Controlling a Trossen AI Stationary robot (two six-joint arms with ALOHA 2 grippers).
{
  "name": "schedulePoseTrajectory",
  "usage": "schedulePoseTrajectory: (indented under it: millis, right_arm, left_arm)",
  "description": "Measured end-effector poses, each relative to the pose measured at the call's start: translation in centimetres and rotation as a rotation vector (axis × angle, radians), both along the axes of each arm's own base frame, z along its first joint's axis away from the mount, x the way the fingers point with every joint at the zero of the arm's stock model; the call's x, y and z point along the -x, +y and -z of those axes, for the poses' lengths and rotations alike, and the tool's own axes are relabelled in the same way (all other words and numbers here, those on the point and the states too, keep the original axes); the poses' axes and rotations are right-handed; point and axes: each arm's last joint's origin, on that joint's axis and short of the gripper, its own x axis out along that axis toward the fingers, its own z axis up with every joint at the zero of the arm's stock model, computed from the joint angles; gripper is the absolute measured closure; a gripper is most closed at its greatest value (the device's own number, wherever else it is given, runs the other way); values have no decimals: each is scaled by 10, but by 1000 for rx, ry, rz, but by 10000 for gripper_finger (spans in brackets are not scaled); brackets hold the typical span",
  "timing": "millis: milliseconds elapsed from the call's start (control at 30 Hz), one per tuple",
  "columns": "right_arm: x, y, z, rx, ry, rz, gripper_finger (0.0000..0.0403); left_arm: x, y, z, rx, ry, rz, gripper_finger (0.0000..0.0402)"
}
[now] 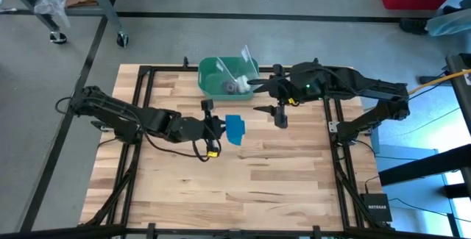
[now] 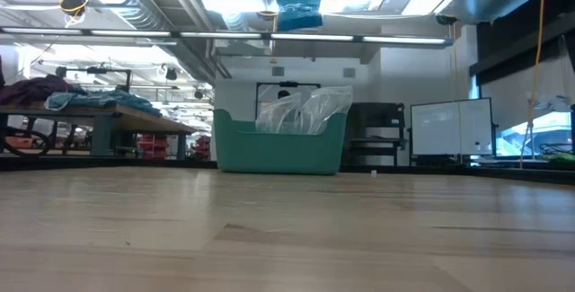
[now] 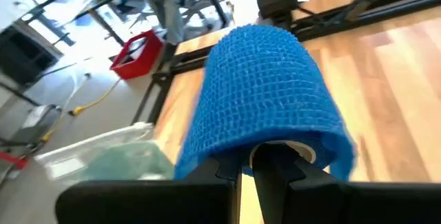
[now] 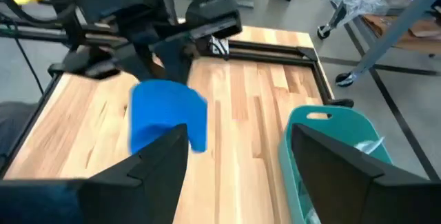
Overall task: Roll bandage
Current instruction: Roll the blue bandage
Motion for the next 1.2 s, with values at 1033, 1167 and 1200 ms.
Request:
schedulePoseTrajectory:
  millis: [1033,1167,1200]
  right_arm:
    - [60,-1,147,-76,-392,42,143]
    - [60,-1,147,-75,-386,42,143]
    - [60,-1,148,-75,-383,43,143]
  left_arm:
    - [14,33,10,103,-283,33,386]
    - [14,33,10,103,-283,33,386]
    - [14,33,10,103,-283,33,386]
